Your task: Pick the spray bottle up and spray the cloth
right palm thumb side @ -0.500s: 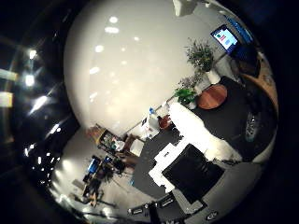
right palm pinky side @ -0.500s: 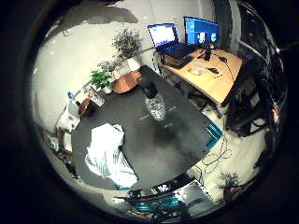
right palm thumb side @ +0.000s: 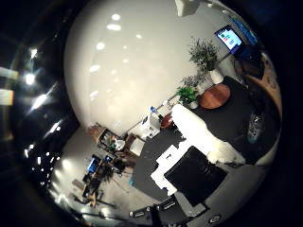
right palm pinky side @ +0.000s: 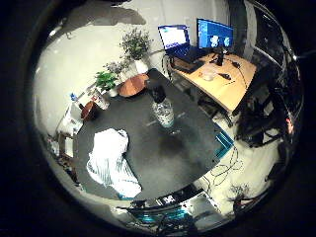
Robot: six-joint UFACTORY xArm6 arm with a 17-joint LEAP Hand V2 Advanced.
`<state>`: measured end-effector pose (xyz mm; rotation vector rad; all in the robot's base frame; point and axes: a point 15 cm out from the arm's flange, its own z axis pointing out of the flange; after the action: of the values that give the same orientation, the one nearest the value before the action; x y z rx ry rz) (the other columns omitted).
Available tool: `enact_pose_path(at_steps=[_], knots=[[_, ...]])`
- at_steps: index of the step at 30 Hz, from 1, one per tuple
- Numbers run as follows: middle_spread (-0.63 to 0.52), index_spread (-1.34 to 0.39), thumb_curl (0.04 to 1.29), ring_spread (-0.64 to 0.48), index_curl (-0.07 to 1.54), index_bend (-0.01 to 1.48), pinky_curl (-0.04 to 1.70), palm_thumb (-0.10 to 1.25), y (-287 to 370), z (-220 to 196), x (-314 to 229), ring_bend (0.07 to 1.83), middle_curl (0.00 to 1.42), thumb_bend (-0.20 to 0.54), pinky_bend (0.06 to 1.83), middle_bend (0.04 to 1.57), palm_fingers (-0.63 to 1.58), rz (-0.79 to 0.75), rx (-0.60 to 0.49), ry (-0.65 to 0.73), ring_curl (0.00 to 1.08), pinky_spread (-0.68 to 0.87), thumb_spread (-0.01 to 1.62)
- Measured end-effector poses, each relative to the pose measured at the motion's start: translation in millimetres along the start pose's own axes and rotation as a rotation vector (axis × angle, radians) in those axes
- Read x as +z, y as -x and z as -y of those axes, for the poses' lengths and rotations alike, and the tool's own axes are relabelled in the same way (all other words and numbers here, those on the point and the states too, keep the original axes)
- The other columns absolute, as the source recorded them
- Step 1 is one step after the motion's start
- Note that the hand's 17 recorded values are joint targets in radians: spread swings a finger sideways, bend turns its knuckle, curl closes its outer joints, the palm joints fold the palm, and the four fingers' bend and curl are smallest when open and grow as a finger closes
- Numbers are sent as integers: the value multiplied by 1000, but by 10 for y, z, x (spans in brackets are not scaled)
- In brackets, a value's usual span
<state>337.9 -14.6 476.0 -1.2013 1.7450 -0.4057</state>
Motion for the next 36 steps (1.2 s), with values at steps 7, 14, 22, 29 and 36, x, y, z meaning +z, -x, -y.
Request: enact_pose_path(at_steps=[7,14,22,29,36], knots=[[79,-338,507,211,337,170,2,673,14,17,-127,637,318,-26,1048,184,343,-4,-14,-26,122,491,998],[110,-302,496,231,328,176,2,641,-265,123,-199,647,321,-27,1116,196,318,-73,14,-62,128,507,995],[122,-289,488,242,321,173,-1,630,-798,379,-418,646,330,-27,1140,202,302,-210,33,-160,131,521,986],[188,-216,475,277,317,164,9,612,-1289,346,-342,606,329,-30,1178,191,229,-289,103,-132,132,549,993],[245,-102,412,322,297,161,33,489,-1587,135,-80,594,325,-33,1208,195,137,-268,186,-98,151,572,1023]])
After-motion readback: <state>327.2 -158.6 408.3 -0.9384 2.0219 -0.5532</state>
